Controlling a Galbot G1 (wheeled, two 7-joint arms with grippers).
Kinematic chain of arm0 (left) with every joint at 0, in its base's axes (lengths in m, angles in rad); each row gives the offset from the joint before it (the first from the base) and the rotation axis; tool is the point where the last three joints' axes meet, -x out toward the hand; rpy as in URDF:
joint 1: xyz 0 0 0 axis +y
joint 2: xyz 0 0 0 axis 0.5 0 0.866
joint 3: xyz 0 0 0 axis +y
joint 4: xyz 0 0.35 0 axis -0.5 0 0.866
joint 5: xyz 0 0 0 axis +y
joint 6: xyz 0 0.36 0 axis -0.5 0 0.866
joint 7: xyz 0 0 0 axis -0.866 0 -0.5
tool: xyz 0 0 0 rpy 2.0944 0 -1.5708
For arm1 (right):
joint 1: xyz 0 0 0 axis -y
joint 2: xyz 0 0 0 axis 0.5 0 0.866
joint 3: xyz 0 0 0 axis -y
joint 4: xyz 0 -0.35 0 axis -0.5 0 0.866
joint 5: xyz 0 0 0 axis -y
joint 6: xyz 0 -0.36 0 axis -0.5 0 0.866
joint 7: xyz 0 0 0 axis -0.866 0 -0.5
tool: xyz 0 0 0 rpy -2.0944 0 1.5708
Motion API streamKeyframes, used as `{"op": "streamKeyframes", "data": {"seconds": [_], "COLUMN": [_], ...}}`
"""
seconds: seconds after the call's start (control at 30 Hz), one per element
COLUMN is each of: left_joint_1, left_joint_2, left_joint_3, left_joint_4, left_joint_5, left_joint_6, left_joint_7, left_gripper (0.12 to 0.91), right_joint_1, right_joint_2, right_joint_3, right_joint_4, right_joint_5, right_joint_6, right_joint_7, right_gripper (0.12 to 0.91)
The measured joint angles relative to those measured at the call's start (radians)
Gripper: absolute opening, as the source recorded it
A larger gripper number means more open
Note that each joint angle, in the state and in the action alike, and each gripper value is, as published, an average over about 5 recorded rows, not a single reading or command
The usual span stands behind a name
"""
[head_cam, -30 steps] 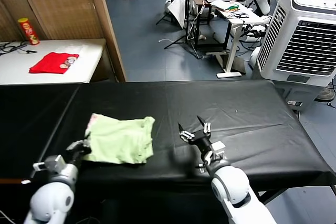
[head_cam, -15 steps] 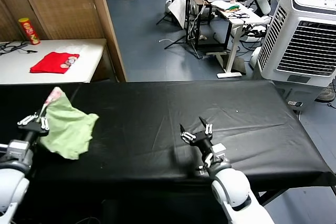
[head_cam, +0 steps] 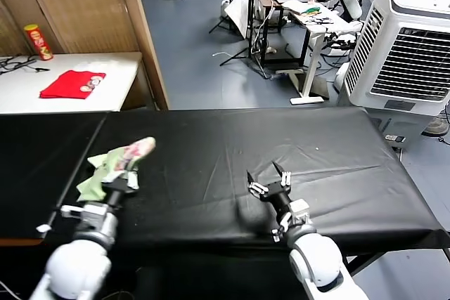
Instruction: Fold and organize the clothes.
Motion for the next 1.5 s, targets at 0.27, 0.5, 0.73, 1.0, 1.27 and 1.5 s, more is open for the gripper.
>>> {"op": "streamKeyframes", "data": {"seconds": [0.27, 0.5, 0.73, 1.0, 1.27, 1.5], "left_joint_1": [-0.005, 0.030, 0.059, 0.094, 0.120, 0.127], "left_joint_2": [-0.115, -0.126, -0.101, -0.104, -0.119, -0.137], "left_joint_3": [0.151, 0.166, 0.121, 0.070, 0.048, 0.044], "left_joint_4": [0.054, 0.046, 0.001, -0.014, -0.016, -0.015], "left_joint_5": [0.101, 0.134, 0.111, 0.104, 0.114, 0.128], "left_joint_6": [-0.092, -0.180, -0.233, -0.248, -0.257, -0.261], "left_joint_7": [0.000, 0.110, 0.150, 0.120, 0.110, 0.104], "left_gripper": [0.193, 0.549, 0.788, 0.798, 0.798, 0.798], "right_joint_1": [0.005, 0.041, 0.115, 0.228, 0.267, 0.315], "right_joint_2": [-0.020, -0.017, 0.011, 0.067, 0.074, 0.032], "right_joint_3": [-0.023, -0.074, -0.151, -0.239, -0.260, -0.256], "right_joint_4": [-0.002, -0.025, -0.071, -0.156, -0.189, -0.241], "right_joint_5": [0.025, 0.138, 0.322, 0.524, 0.527, 0.418], "right_joint_6": [-0.020, -0.085, -0.189, -0.271, -0.278, -0.228], "right_joint_7": [-0.014, -0.022, 0.007, 0.056, 0.041, -0.040], "right_gripper": [0.798, 0.798, 0.798, 0.796, 0.571, 0.196]}}
